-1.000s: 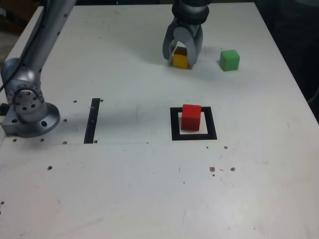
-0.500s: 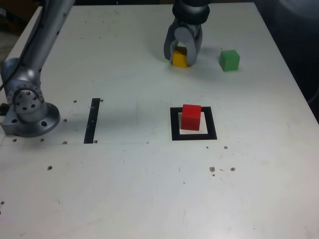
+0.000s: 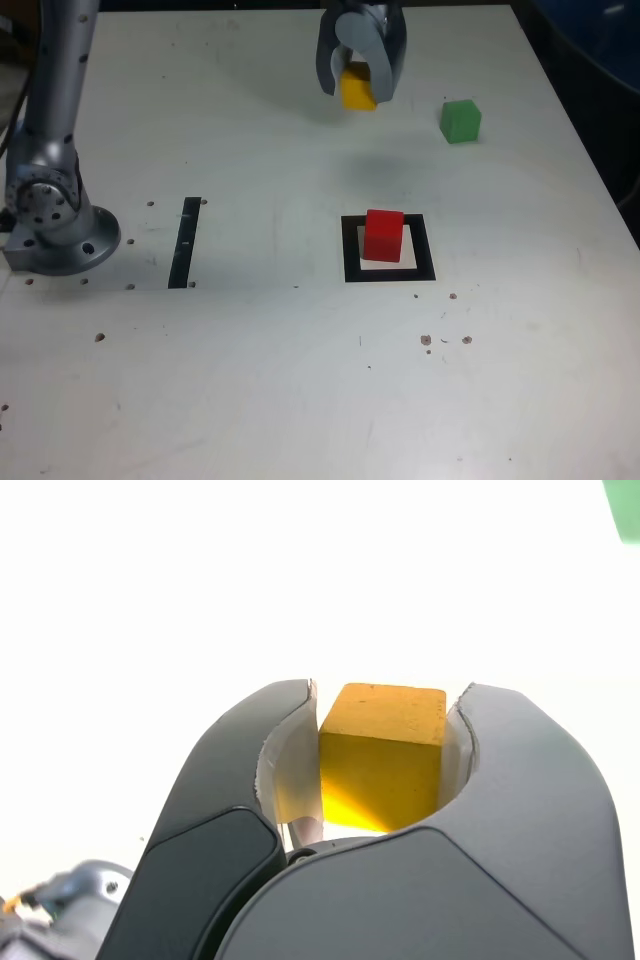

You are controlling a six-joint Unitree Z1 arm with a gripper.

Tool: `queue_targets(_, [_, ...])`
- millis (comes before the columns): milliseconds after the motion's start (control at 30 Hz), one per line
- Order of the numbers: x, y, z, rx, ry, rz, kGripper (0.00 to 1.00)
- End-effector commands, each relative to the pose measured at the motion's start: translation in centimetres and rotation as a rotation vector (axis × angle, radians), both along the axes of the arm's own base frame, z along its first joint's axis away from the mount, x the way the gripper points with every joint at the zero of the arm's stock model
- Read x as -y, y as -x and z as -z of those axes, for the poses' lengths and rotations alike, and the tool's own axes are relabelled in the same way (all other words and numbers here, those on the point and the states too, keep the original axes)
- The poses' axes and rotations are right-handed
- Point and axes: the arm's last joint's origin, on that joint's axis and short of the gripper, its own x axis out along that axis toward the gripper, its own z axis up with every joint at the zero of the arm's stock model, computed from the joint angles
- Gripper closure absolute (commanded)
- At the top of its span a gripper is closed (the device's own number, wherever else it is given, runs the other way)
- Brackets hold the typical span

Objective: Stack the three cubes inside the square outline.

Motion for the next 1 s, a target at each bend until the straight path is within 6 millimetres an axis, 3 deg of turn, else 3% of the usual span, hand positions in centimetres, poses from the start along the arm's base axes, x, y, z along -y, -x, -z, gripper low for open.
queue_targets(0, [1.8, 0.2, -1.1, 0.022, -0.002, 0.009, 0.79])
queue_targets(467, [11.6, -0.4, -0.4, 0.022, 0.016, 0.077, 0.79])
queue_targets(700, [13.3, -0.5, 0.4, 0.011, 0.027, 0.072, 0.79])
queue_targets(967, [15.5, -1.8, 3.2, -0.055, 0.064, 0.058, 0.79])
